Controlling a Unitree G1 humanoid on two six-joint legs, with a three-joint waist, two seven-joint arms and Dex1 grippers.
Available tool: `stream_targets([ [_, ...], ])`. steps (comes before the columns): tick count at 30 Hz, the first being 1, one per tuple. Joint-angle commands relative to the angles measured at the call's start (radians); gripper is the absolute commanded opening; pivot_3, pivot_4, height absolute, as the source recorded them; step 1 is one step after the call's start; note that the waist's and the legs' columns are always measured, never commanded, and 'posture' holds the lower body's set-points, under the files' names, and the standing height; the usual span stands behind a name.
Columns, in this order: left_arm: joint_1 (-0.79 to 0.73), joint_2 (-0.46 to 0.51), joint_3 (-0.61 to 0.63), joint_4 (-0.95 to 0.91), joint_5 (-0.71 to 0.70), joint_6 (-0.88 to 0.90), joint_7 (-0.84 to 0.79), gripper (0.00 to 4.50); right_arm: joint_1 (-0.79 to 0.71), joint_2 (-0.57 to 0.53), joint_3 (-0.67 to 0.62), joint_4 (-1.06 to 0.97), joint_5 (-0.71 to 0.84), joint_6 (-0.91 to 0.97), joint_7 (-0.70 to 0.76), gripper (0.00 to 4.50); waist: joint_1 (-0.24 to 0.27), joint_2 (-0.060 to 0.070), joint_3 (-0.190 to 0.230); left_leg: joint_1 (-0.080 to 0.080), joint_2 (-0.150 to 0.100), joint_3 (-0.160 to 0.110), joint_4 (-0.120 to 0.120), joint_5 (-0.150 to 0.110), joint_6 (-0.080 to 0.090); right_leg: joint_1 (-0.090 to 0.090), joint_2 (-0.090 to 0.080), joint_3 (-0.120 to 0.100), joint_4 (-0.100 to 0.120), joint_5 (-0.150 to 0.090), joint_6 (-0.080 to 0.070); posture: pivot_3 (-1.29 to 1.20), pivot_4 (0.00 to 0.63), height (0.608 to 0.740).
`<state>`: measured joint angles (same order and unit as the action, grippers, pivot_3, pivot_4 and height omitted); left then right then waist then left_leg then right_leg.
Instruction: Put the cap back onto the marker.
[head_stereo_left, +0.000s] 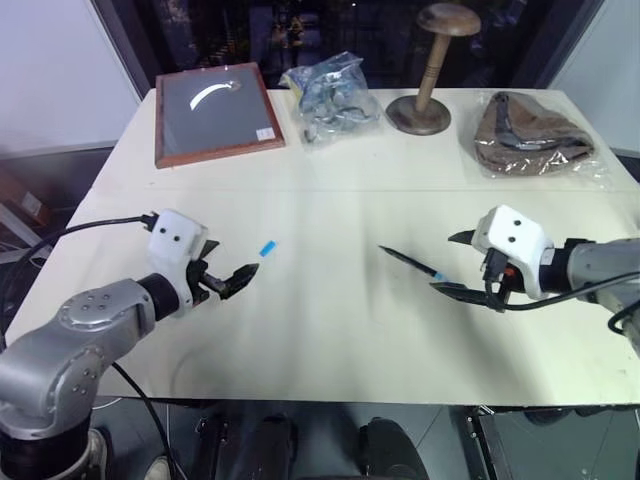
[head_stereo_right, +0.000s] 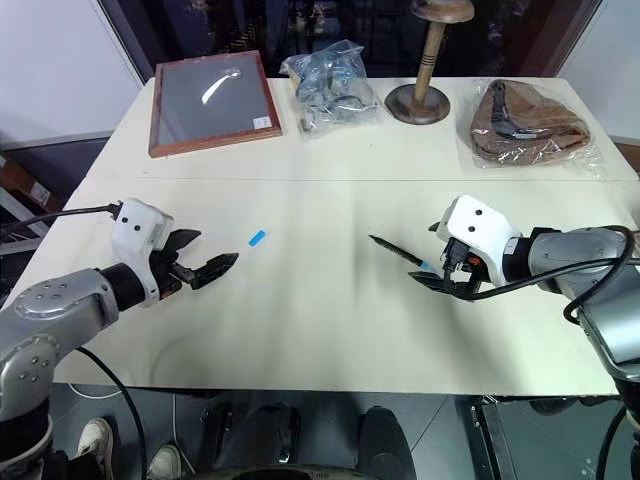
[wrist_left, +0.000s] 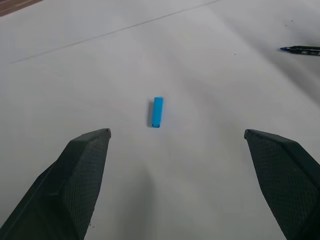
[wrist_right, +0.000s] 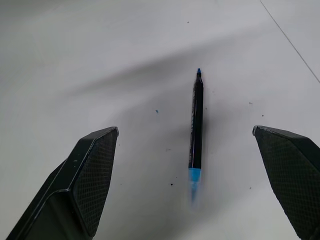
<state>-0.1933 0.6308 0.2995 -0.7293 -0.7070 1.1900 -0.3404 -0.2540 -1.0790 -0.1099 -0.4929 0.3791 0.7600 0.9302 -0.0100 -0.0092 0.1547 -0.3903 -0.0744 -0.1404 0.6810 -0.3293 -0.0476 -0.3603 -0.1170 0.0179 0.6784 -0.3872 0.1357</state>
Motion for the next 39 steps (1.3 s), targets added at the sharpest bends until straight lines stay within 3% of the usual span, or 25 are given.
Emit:
stream_targets([
  [1, 0.005, 0.021, 0.020, -0.020, -0.003, -0.021, -0.005, 4.48, -0.006, -0.012, -0.033, -0.029, 0.010, 0.002, -0.002, 4.50, 0.000, 0.000, 0.000, 0.000, 0.000, 0.000, 0.000, 0.000, 0.000, 0.000, 0.000, 0.000, 0.000, 0.000, 0.000, 0.00, 0.150, 0.740],
  [17, 0.135, 0.033, 0.016, 0.017, 0.030, -0.163, -0.060, 4.48, -0.001, 0.002, -0.027, -0.062, 0.027, 0.032, -0.030, 4.50, 0.000, 0.000, 0.000, 0.000, 0.000, 0.000, 0.000, 0.000, 0.000, 0.000, 0.000, 0.000, 0.000, 0.000, 0.000, 0.00, 0.150, 0.740],
  [39, 0.117, -0.005, -0.055, 0.011, 0.035, -0.183, -0.018, 4.48, -0.020, 0.005, -0.012, 0.000, -0.005, -0.003, -0.043, 4.50, 0.000, 0.000, 0.000, 0.000, 0.000, 0.000, 0.000, 0.000, 0.000, 0.000, 0.000, 0.000, 0.000, 0.000, 0.000, 0.00, 0.150, 0.740],
])
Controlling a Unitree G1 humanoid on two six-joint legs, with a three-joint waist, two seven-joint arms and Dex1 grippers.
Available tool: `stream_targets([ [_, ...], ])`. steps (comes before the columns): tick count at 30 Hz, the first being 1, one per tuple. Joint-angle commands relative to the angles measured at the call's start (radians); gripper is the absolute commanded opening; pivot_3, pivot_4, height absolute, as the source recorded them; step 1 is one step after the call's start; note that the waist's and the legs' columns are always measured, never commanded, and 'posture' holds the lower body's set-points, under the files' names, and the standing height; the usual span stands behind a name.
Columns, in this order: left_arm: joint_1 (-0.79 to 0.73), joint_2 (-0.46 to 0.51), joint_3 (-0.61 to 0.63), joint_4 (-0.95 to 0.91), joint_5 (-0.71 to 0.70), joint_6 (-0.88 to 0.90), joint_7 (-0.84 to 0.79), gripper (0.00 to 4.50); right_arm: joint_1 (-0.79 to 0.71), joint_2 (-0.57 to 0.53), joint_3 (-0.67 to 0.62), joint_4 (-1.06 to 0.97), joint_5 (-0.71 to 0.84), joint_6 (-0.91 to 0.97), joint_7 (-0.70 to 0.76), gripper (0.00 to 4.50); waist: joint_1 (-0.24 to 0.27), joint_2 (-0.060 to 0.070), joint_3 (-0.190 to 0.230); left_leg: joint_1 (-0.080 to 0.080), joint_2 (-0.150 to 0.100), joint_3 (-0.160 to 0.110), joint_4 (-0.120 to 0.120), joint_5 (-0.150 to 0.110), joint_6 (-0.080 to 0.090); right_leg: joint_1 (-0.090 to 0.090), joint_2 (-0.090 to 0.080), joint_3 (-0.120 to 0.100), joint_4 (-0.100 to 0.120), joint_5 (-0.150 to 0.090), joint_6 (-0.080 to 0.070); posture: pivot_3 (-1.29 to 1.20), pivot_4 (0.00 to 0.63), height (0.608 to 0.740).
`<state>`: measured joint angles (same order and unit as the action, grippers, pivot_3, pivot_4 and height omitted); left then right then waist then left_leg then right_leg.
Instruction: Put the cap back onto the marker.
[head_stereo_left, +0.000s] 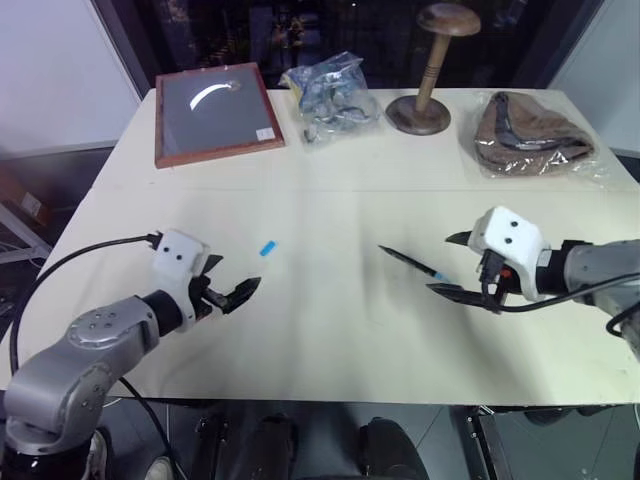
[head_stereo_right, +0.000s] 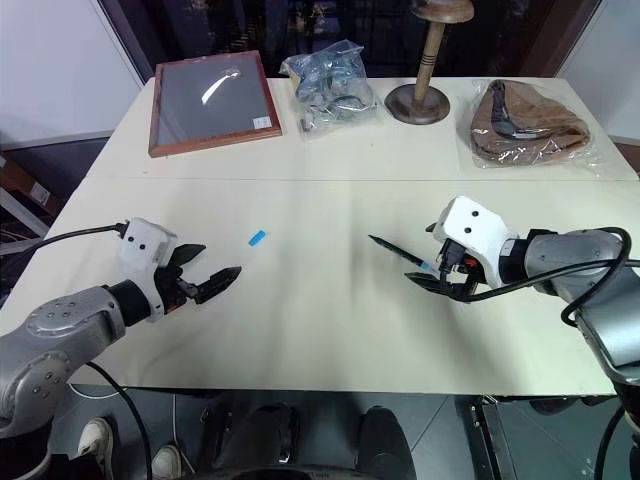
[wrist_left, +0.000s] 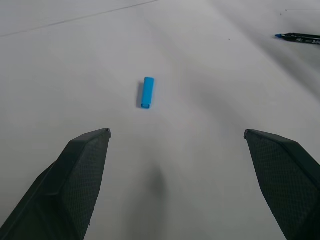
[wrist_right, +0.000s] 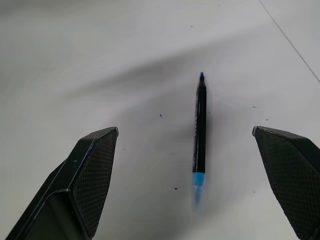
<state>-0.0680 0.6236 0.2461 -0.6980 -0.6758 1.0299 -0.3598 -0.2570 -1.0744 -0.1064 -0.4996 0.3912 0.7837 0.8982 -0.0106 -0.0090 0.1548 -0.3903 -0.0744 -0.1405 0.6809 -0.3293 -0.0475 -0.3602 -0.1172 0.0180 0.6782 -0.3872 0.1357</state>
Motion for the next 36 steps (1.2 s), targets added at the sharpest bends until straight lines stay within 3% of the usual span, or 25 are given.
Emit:
stream_targets([
  [1, -0.010, 0.004, -0.005, -0.018, 0.002, -0.024, -0.004, 4.48, -0.018, 0.002, -0.015, 0.011, -0.021, -0.030, -0.017, 4.50, 0.000, 0.000, 0.000, 0.000, 0.000, 0.000, 0.000, 0.000, 0.000, 0.000, 0.000, 0.000, 0.000, 0.000, 0.000, 0.00, 0.150, 0.740],
  [23, -0.110, 0.032, -0.010, -0.060, -0.049, 0.076, 0.029, 4.48, -0.094, 0.294, 0.158, 0.395, -0.165, -0.252, -0.114, 4.50, -0.003, 0.000, 0.000, 0.000, 0.000, 0.000, 0.000, 0.000, 0.000, 0.000, 0.000, 0.000, 0.001, 0.000, 0.000, 0.00, 0.150, 0.740],
  [36, -0.109, 0.035, 0.016, -0.101, -0.101, 0.135, 0.083, 4.48, -0.098, 0.358, 0.186, 0.540, -0.218, -0.333, -0.090, 4.50, -0.006, 0.000, 0.000, 0.001, 0.000, 0.000, 0.001, 0.000, 0.000, 0.000, 0.000, 0.000, 0.002, 0.000, 0.000, 0.00, 0.150, 0.740],
])
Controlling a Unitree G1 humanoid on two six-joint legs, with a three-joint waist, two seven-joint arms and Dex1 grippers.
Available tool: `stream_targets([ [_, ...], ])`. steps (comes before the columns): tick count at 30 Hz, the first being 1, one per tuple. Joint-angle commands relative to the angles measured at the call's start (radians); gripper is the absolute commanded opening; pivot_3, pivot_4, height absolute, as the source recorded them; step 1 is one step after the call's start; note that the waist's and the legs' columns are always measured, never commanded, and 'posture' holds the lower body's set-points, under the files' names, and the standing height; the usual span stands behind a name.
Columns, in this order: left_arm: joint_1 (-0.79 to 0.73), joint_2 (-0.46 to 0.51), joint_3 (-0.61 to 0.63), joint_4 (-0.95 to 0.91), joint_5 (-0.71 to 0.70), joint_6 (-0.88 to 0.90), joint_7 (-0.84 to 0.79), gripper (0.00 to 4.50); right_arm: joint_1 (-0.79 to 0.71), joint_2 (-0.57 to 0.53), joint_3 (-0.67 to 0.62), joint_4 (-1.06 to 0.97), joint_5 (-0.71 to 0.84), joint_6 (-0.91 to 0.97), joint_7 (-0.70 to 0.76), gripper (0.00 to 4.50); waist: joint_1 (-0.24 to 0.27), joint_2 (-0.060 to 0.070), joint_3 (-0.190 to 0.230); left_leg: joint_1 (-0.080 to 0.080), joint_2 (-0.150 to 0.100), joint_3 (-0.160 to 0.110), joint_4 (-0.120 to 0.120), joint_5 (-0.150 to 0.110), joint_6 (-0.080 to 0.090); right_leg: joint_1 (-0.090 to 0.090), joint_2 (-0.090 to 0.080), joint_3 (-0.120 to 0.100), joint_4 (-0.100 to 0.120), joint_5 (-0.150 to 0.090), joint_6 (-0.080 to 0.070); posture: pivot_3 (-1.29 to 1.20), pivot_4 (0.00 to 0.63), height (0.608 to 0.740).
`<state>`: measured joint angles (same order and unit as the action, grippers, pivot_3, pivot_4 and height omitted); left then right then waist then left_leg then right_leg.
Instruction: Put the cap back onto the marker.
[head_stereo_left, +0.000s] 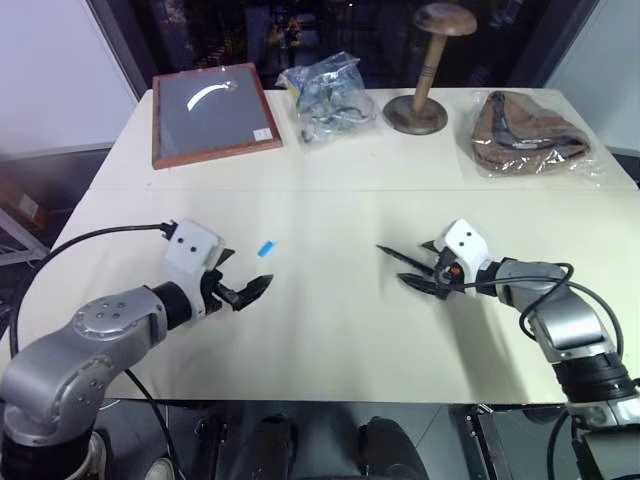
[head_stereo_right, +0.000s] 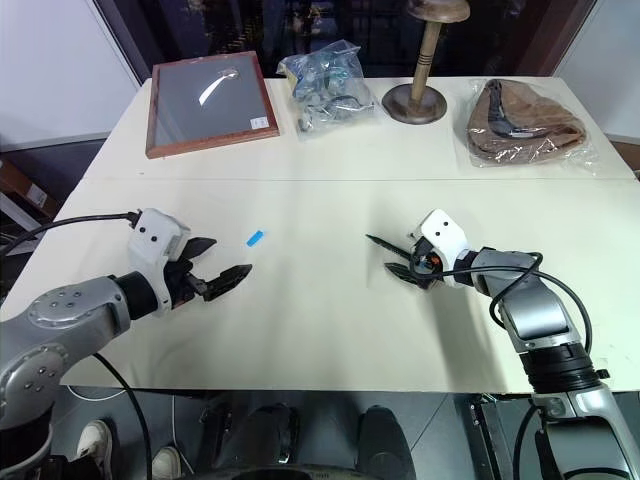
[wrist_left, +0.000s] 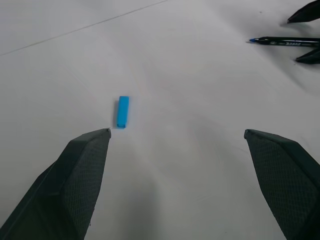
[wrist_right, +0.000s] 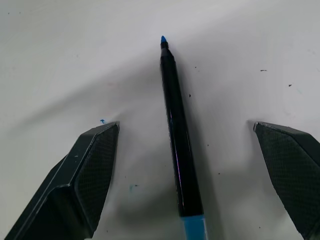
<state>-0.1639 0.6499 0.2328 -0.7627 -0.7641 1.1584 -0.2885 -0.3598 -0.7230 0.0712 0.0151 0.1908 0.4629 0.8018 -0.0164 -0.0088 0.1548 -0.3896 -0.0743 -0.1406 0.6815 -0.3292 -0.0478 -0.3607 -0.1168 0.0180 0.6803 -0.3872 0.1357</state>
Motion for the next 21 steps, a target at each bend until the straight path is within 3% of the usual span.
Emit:
stream_targets([
  [1, -0.014, 0.009, 0.030, -0.039, -0.016, 0.008, 0.014, 4.48, 0.009, 0.005, 0.008, 0.029, -0.021, -0.016, 0.007, 4.50, 0.000, 0.000, 0.000, 0.000, 0.000, 0.000, 0.000, 0.000, 0.000, 0.000, 0.000, 0.000, 0.000, 0.000, 0.000, 0.00, 0.150, 0.740],
  [3, -0.014, 0.010, 0.033, -0.042, -0.022, 0.013, 0.020, 4.48, 0.018, 0.001, 0.008, 0.032, -0.018, -0.016, 0.017, 4.50, 0.000, 0.000, 0.000, 0.000, 0.000, 0.000, 0.000, 0.000, 0.000, 0.000, 0.000, 0.000, 0.000, 0.000, 0.000, 0.00, 0.150, 0.740],
  [6, -0.018, 0.012, 0.033, -0.040, -0.026, 0.015, 0.024, 4.50, 0.035, -0.012, 0.004, 0.026, -0.015, -0.009, 0.034, 3.69, 0.003, 0.000, 0.000, 0.001, 0.000, 0.000, 0.000, 0.000, 0.000, 0.001, 0.000, 0.000, 0.000, 0.000, 0.000, 0.00, 0.150, 0.740],
  [13, -0.019, 0.011, 0.033, -0.041, -0.040, 0.012, 0.040, 4.50, 0.052, -0.023, -0.003, 0.024, -0.021, -0.010, 0.052, 0.16, 0.006, 0.000, 0.000, 0.001, 0.000, -0.001, 0.001, 0.000, 0.000, 0.003, 0.000, 0.000, 0.000, 0.000, 0.000, 0.00, 0.150, 0.740],
  [21, -0.019, 0.017, 0.013, 0.007, -0.003, -0.026, 0.028, 4.50, 0.053, -0.049, -0.007, -0.046, -0.030, 0.000, 0.052, 0.06, 0.007, 0.000, 0.000, 0.002, 0.000, -0.001, 0.001, 0.000, 0.000, 0.003, 0.000, 0.000, 0.000, 0.000, 0.000, 0.00, 0.150, 0.740],
])
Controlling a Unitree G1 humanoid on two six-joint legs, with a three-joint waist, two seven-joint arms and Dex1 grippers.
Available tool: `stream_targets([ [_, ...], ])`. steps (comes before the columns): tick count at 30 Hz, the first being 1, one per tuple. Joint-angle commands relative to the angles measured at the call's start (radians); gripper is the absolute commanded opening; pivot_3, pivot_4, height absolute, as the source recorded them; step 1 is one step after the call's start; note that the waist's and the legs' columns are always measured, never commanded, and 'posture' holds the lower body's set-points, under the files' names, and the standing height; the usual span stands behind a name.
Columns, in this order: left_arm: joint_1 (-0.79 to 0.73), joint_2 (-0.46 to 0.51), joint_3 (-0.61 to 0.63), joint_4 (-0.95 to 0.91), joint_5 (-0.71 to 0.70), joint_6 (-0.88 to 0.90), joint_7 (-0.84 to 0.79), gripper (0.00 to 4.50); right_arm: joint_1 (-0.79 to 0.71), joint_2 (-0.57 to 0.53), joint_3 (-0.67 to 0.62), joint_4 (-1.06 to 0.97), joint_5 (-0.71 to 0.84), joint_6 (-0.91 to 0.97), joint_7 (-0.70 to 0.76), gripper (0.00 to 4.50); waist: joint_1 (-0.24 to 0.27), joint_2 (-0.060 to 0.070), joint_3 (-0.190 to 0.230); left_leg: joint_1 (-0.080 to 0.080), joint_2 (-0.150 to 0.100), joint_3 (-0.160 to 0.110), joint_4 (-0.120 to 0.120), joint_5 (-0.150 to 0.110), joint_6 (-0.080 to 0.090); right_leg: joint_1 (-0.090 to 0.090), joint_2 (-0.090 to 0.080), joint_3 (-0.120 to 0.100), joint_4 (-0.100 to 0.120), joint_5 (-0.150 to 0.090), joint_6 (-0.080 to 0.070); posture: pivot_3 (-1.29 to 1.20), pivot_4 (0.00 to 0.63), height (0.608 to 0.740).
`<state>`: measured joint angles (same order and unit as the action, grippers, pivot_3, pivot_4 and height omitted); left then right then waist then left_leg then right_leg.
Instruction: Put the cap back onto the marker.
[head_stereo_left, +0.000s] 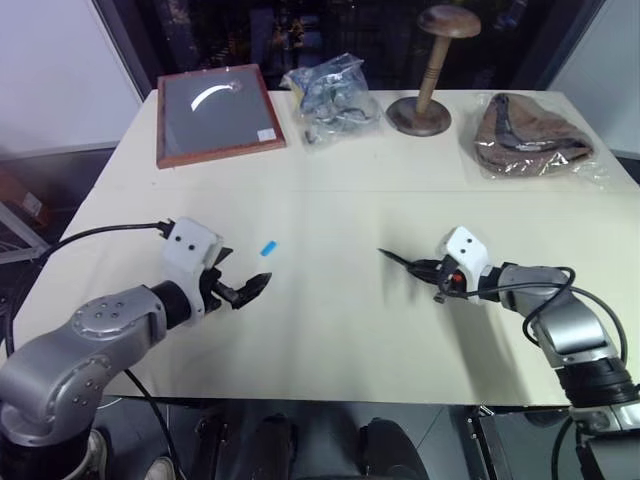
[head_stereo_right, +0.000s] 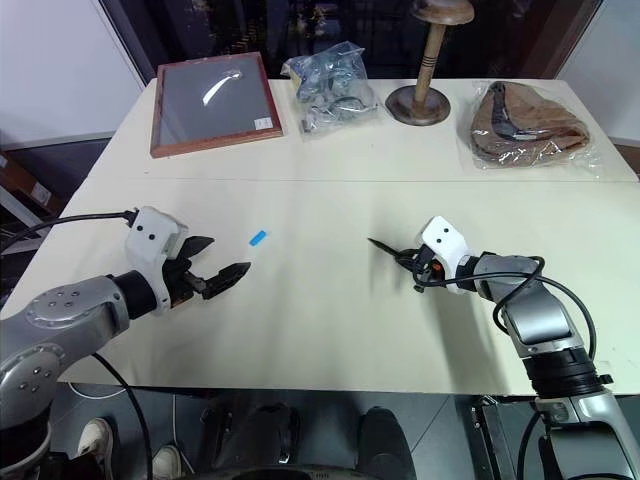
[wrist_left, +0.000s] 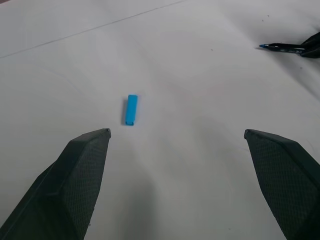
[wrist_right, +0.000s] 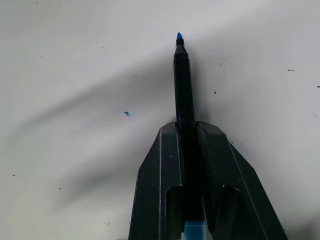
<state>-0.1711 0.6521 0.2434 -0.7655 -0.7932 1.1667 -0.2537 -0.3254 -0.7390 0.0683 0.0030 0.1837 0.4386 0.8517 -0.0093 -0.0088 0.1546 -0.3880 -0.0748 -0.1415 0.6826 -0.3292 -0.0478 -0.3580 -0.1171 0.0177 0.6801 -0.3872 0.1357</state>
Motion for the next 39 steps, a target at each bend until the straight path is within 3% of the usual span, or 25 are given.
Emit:
stream_targets([
  [1, -0.011, 0.020, -0.005, 0.027, 0.039, -0.050, -0.017, 4.50, 0.019, -0.040, -0.007, -0.066, -0.020, 0.032, 0.005, 0.06, 0.000, 0.000, 0.000, 0.000, 0.000, 0.000, 0.000, 0.000, 0.000, 0.000, 0.000, 0.000, 0.000, 0.000, 0.000, 0.00, 0.150, 0.740],
  [9, -0.047, 0.076, -0.129, 0.264, 0.195, -0.261, -0.179, 4.50, -0.004, -0.133, -0.044, -0.404, 0.036, 0.164, 0.041, 0.06, -0.004, 0.002, 0.001, 0.000, 0.000, 0.001, -0.002, 0.000, 0.000, -0.001, 0.000, 0.000, 0.000, 0.000, 0.000, 0.00, 0.150, 0.740],
  [14, -0.096, 0.037, -0.202, 0.458, 0.292, -0.434, -0.270, 4.50, -0.058, -0.141, -0.067, -0.555, 0.122, 0.291, 0.043, 0.06, -0.002, 0.001, 0.001, 0.000, 0.000, 0.000, -0.002, 0.000, 0.000, -0.001, 0.000, 0.000, -0.001, 0.000, 0.000, 0.00, 0.150, 0.740],
  [22, -0.107, -0.010, -0.278, 0.654, 0.425, -0.661, -0.383, 4.50, -0.108, -0.142, -0.095, -0.635, 0.193, 0.404, -0.005, 0.06, -0.003, 0.001, 0.001, -0.001, 0.000, 0.000, -0.002, 0.000, 0.000, -0.003, 0.000, -0.001, 0.000, 0.000, 0.000, 0.00, 0.150, 0.740],
  [39, -0.153, -0.126, -0.336, 0.733, 0.608, -0.689, -0.318, 4.50, -0.102, -0.217, -0.120, -0.678, 0.268, 0.471, -0.004, 0.06, 0.000, 0.001, 0.001, -0.002, -0.001, 0.000, 0.000, 0.000, 0.000, -0.002, -0.001, -0.001, 0.001, 0.000, 0.000, 0.00, 0.150, 0.740],
])
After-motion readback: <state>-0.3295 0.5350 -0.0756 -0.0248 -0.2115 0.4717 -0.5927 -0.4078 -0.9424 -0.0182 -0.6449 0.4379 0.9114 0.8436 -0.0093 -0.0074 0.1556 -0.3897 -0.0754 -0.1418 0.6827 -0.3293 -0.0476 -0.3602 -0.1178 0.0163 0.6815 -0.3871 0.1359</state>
